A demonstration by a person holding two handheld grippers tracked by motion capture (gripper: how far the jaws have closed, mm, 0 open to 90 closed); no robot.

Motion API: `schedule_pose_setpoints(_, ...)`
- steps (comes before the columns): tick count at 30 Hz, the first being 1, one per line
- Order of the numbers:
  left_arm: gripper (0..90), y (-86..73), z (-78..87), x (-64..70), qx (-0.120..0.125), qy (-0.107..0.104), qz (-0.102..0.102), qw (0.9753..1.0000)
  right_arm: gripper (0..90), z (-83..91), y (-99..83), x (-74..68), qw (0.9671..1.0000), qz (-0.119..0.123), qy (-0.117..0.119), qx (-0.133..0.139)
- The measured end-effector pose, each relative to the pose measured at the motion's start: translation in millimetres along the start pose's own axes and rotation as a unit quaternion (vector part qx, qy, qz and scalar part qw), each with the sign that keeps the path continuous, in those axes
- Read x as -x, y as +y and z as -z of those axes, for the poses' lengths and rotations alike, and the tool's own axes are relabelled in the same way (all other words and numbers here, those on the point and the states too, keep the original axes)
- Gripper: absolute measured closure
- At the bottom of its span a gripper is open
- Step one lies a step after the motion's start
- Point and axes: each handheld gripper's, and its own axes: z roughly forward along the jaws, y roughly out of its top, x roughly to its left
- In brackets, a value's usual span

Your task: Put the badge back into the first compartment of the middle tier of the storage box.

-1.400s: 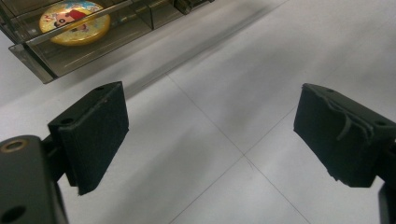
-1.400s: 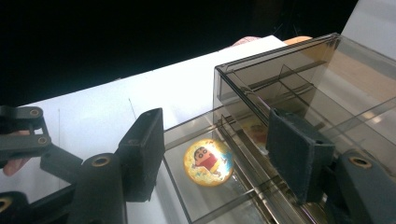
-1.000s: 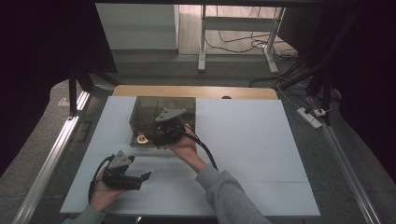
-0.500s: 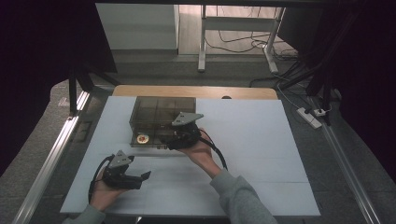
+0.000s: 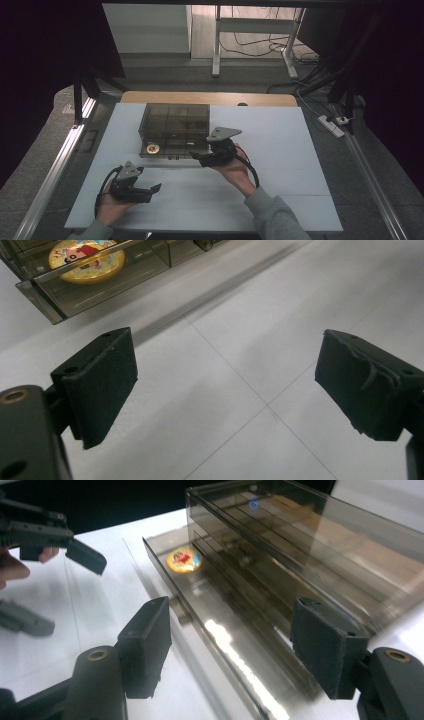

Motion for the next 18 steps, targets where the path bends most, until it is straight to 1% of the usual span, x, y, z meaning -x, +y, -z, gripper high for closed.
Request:
schedule_pose_setpoints(6, 10.2, -0.5, -0.6, -0.4, -0.001, 0.001, 0.001, 1.0, 30.5, 22.8, -16.3, 6.1, 0.9996, -0.024, -0.011, 0.006)
schedule_pose_setpoints(12, 10.2, -0.6, -0.9, -0.3, -0.001, 0.001, 0.001, 1.0, 30.0, 46.1, -30.1, 7.7, 0.9994, -0.02, -0.027, 0.004)
schedule_pose_setpoints(18, 10.2, -1.1, 0.1, -0.5, 0.0, -0.001, 0.001, 1.0, 29.6, 68.9, -49.7, 13.6, 0.9986, -0.03, -0.044, 0.001)
